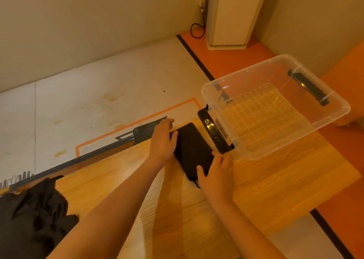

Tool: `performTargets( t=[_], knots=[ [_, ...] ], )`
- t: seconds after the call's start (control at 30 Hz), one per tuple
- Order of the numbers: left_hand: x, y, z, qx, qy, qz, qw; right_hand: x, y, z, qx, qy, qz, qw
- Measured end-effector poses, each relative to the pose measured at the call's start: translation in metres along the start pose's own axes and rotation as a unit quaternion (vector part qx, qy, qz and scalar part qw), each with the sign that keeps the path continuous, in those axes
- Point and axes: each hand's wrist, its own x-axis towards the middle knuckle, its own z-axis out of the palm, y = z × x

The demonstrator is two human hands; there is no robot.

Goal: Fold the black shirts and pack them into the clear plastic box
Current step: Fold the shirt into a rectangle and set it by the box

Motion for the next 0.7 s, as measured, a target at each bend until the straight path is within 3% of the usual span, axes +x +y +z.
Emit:
performTargets(
  t=[0.1,0.33,0.47,0.7],
  knots=[
    [-0.023,0.006,0.015,0.087,0.027,0.062,0.994,-0.001,0.0,0.004,-0.122,-0.009,-0.088,0.989],
    [-0.021,0.012,0.042,0.23,-0.048,0.069,0.97,0.026,0.007,0.022,-0.144,0.02,-0.293,0.945],
    [-0.022,-0.006,0.052,0.255,-0.084,-0.011,0.963,0.043,0.017,0.042,-0.183,-0.038,-0.326,0.927],
    [-0.022,-0.011,0.06,0.228,-0.072,-0.029,0.971,0.039,0.026,0.051,-0.202,-0.063,-0.299,0.93]
  ],
)
